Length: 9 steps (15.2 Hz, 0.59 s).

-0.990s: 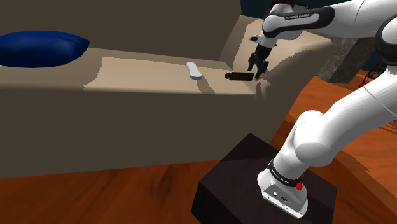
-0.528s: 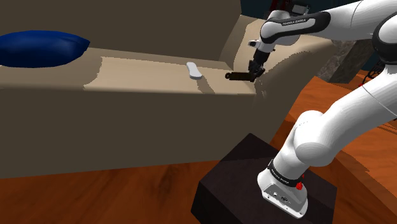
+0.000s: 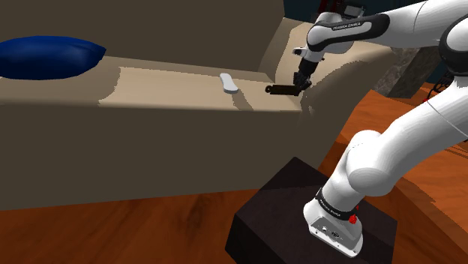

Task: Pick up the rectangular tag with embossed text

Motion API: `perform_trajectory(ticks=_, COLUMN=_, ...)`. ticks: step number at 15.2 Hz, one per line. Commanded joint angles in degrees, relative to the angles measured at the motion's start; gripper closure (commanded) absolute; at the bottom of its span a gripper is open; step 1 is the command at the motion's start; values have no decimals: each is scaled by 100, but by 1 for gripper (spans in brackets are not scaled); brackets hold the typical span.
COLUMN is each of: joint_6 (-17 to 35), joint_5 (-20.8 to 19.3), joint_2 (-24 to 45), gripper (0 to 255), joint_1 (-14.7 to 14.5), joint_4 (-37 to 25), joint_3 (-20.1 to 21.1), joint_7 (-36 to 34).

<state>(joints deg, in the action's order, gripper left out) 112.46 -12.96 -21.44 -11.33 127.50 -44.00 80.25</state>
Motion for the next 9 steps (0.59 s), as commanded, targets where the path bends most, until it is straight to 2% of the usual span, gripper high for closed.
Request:
perform_trajectory(ticks=1, joint_6=-86, joint_5=-1, joint_2=-21, gripper=255, joint_1=1, joint_4=-67, joint_3=24, joint_7=-8)
perform_trajectory(ticks=9, joint_6=-711, joint_5=22, joint_2=-116, gripper=255, joint_1=-8, joint_4=-602, joint_3=174, joint_7=-41)
